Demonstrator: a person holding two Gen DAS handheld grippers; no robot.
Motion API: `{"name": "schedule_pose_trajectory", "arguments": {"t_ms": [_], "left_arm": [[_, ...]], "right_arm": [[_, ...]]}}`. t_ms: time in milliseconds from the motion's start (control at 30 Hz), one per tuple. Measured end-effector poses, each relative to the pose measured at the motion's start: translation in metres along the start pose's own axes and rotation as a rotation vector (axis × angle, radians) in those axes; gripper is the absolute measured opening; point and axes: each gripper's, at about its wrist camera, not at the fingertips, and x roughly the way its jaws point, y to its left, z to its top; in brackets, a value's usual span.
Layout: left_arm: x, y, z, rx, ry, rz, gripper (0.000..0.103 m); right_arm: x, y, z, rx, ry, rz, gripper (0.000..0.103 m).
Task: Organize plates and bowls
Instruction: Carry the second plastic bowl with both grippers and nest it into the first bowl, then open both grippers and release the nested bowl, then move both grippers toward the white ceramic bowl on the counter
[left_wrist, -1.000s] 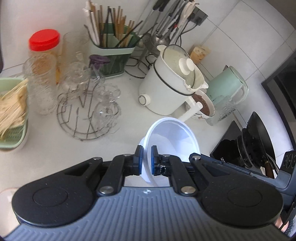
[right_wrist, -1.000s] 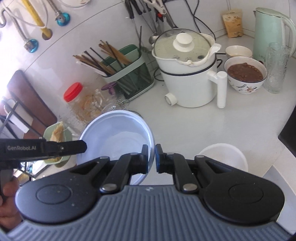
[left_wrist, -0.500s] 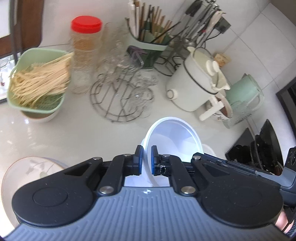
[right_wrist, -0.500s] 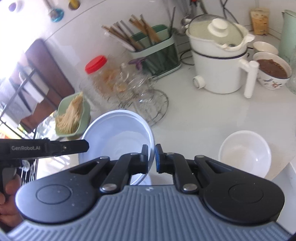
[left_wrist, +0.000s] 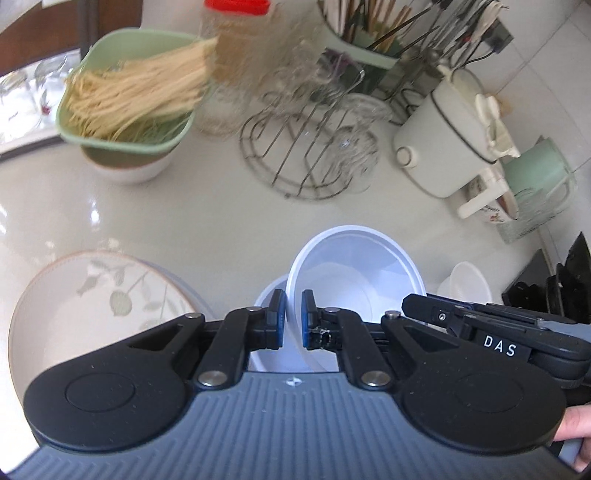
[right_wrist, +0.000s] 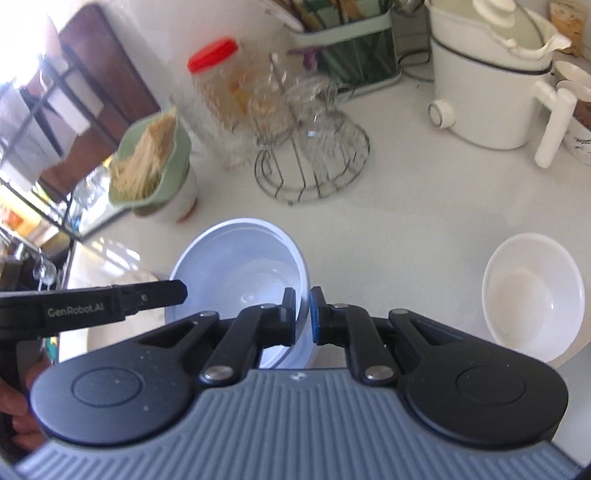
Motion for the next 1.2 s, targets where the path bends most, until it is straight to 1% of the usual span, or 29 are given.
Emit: {"name": "schedule_pose_trajectory", "arguments": {"t_ms": [233, 433, 500, 567, 600, 633, 667, 700, 733, 767, 1000, 1200], "left_arm": [[0.010, 0.007, -0.010, -0.026, 0.040, 0.021, 0.008], [0.011, 0.004, -0.010, -0.019, 0.037, 0.029, 0.008], [0.012, 0.004, -0.009, -0.020, 0.048, 0.027, 0.009], [0.012, 0.003, -0.008, -0.019, 0.055, 0.023, 0.016], [0.012, 0.001, -0.008, -0.010, 0.052, 0.027, 0.029], [0.010, -0.001, -0.007, 0.000, 0.041, 0.041, 0.046], [0.007, -0.003, -0.007, 0.006, 0.023, 0.053, 0.052], [0.004, -0.004, -0.007, 0.011, 0.006, 0.055, 0.053], [0.002, -0.005, -0.006, 0.013, 0.000, 0.052, 0.053], [0.000, -0.006, -0.005, 0.013, -0.005, 0.045, 0.053], [-0.017, -0.016, 0.007, 0.023, -0.041, 0.032, 0.053], [-0.032, -0.033, 0.019, 0.060, -0.086, 0.029, 0.053]], "right_arm": [[0.015, -0.002, -0.010, 0.001, 0.066, 0.003, 0.012], [0.015, -0.003, -0.013, 0.000, 0.067, 0.007, 0.013], [0.014, -0.004, -0.013, 0.005, 0.061, 0.012, 0.013], [0.015, -0.006, -0.013, 0.017, 0.063, 0.011, 0.013], [0.014, -0.008, -0.013, 0.022, 0.064, 0.013, 0.013], [0.014, -0.008, -0.012, 0.026, 0.064, 0.014, 0.015], [0.013, -0.009, -0.012, 0.028, 0.061, 0.011, 0.019], [0.012, -0.010, -0.012, 0.033, 0.055, 0.005, 0.030], [0.010, -0.011, -0.011, 0.039, 0.045, 0.004, 0.038], [0.008, -0.012, -0.011, 0.046, 0.030, 0.004, 0.039], [-0.017, -0.018, -0.005, 0.053, -0.079, -0.019, 0.038], [-0.041, -0.022, 0.000, 0.053, -0.170, -0.039, 0.038]]}}
